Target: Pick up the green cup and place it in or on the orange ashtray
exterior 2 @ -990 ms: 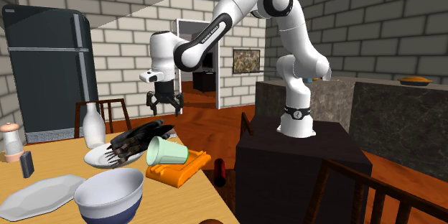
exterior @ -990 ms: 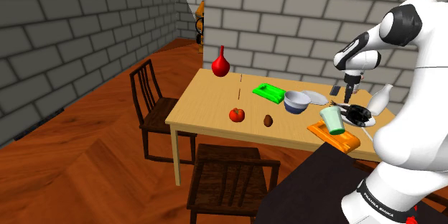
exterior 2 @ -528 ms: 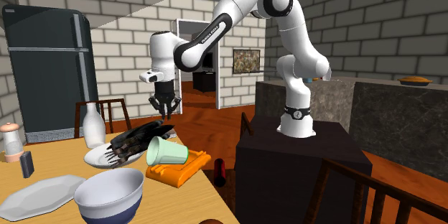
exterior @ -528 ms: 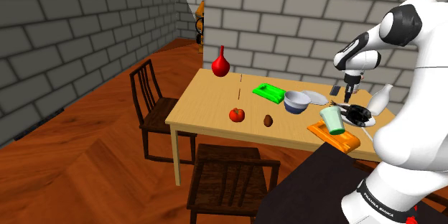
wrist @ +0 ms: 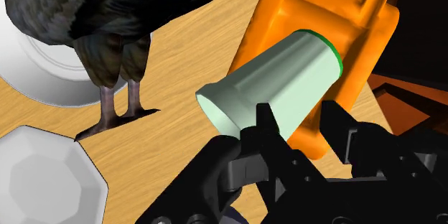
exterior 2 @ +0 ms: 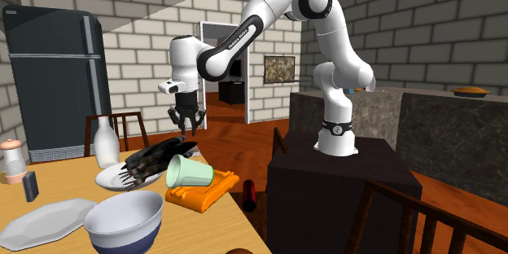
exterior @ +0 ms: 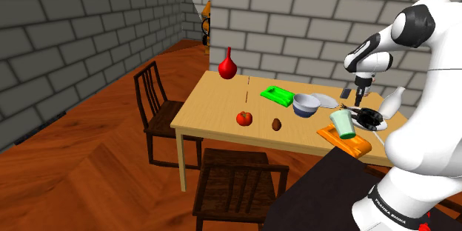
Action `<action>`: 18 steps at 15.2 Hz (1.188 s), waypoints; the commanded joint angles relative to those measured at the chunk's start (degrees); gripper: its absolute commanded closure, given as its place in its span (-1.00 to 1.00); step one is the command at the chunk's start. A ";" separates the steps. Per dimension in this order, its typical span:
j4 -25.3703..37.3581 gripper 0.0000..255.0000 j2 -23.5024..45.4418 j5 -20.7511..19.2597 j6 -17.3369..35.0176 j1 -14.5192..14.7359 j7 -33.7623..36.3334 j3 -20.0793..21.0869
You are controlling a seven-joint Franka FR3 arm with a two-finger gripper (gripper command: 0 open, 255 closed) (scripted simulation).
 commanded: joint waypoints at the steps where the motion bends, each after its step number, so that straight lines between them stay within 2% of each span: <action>1: 1.70 -1.00 1.82 0.36 -1.25 1.17 4.49 -0.22; 6: 14.71 -1.00 13.45 4.65 -9.72 4.96 24.40 -0.97; 9: 26.49 -1.00 22.35 8.20 -16.64 5.14 35.20 -1.06; 11: 36.64 -1.00 29.32 10.64 -22.24 4.22 42.34 -0.97; 12: 37.75 -1.00 30.04 10.85 -22.83 4.07 43.04 -0.93; 18: 35.28 -1.00 31.36 11.20 -19.06 3.89 42.79 -0.61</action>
